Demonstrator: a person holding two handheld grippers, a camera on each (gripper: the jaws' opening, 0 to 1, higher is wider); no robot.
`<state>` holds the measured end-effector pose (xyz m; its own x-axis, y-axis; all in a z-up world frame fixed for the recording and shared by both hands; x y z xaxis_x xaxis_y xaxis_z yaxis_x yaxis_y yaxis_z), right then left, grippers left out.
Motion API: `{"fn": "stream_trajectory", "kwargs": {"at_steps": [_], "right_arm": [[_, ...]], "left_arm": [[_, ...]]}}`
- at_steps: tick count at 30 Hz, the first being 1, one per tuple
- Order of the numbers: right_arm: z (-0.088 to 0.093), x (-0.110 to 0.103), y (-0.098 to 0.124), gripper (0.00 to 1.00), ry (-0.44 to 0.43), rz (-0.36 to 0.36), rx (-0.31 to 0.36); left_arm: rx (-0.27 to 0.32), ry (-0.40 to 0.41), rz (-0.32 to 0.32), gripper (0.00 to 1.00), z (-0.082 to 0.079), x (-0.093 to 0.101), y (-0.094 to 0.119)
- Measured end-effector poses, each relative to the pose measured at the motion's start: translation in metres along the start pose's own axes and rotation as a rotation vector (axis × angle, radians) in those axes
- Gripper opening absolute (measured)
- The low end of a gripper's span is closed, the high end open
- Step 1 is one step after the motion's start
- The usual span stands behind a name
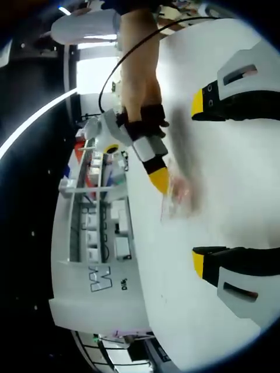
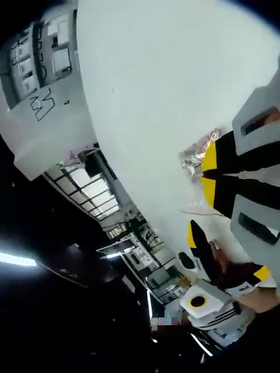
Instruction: Open the resealable bag by pulling the two sides of the seal apart until the entire bag opening is separated and visibly accessible.
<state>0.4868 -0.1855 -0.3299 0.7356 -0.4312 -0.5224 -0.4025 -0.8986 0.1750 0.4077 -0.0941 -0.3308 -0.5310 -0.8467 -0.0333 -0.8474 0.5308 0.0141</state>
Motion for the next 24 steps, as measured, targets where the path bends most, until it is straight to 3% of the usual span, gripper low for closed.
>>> {"fn": "stream_trajectory", "kwargs": {"at_steps": [7,12,24], "right_arm": [[-0.0018,0.0020,0.0020,0.00,-0.100,-0.017,0.021],[-0.0022,0.0006,0.0027,0.00,-0.116,-0.018,0.024],[0.0028,-0.0044,0.0058,0.00,-0.247,-0.049,0.043]], "left_arm": [[-0.001,0.000,-0.001,0.88,0.0003,0.0006,0.0005],[0.000,0.000,0.000,0.88,0.0003,0.0007,0.0004],[0.000,0.001,0.000,0.88,0.0003,0.0007,0.0007]]}}
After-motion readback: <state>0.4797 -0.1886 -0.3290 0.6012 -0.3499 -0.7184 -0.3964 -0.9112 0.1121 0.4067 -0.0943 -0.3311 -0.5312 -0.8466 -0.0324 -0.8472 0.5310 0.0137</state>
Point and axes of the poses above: the point that each gripper's makers call its tool centre point, and the gripper's own axes: y roughly backward along the fingers, x roughly to its right, z roughly out of its underside, the point moved 5 cm from there along y, roughly backward along the fingers, and after that the axes turned 9 degrees about x, right-handed, at the moved point
